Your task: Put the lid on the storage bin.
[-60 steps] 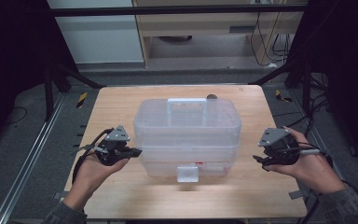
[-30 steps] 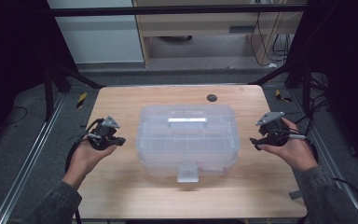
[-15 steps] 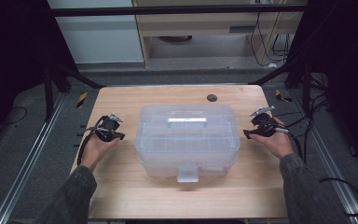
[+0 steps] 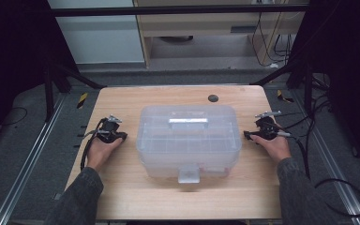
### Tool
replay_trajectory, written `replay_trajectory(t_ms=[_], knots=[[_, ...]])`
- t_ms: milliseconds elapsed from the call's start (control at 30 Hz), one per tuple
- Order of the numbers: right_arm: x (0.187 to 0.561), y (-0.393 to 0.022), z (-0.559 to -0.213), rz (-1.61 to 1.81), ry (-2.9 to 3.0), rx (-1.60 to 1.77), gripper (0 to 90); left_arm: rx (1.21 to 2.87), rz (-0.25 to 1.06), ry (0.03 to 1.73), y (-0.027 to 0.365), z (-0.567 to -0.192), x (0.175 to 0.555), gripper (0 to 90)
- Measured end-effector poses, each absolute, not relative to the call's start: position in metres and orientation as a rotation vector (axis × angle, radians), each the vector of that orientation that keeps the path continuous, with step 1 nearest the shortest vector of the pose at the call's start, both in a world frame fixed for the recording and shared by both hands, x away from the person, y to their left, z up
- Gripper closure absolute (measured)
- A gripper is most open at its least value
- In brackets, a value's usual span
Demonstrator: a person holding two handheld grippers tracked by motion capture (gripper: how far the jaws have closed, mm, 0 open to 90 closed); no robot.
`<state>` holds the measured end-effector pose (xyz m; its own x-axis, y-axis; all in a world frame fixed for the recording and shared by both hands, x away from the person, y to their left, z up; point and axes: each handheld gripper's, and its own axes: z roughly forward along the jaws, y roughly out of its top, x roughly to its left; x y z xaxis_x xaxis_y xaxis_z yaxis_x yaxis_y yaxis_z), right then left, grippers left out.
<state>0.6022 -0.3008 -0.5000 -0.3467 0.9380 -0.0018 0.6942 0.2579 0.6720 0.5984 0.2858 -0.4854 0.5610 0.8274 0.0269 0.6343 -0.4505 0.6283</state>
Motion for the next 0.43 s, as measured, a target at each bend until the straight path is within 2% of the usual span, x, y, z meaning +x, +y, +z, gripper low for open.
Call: replay_trajectory(t_ms=[100, 167, 200, 233, 267, 333, 367, 433], knots=[[0.601, -0.301, -0.504, 0.865, 2.094, 1.482, 14.6, 2.205, 0.465, 1.156, 0.286, -0.488, 0.597, 79.9], [0.599, -0.3, -0.508, 0.891, 2.059, 1.473, 11.8, 2.163, 0.482, 1.151, 0.287, -0.491, 0.595, 75.5], [0.597, -0.3, -0.51, 0.904, 2.044, 1.467, 10.7, 2.134, 0.491, 1.151, 0.288, -0.494, 0.594, 70.0], [0.596, -0.297, -0.51, 0.895, 2.026, 1.485, 8.6, 2.099, 0.494, 1.149, 0.288, -0.497, 0.593, 58.1], [0.596, -0.297, -0.51, 0.895, 2.026, 1.485, 8.6, 2.076, 0.507, 1.137, 0.288, -0.5, 0.592, 58.1], [0.595, -0.294, -0.511, 0.868, 2.008, 1.52, 1.9, 2.057, 0.552, 1.126, 0.286, -0.505, 0.591, 40.2], [0.595, -0.293, -0.512, 0.854, 1.999, 1.532, 0.3, 2.052, 0.549, 1.163, 0.287, -0.505, 0.592, 27.4], [0.595, -0.29, -0.511, 0.843, 1.979, 1.554, 0.3, 2.054, 0.554, 1.211, 0.287, -0.506, 0.593, 15.3]])
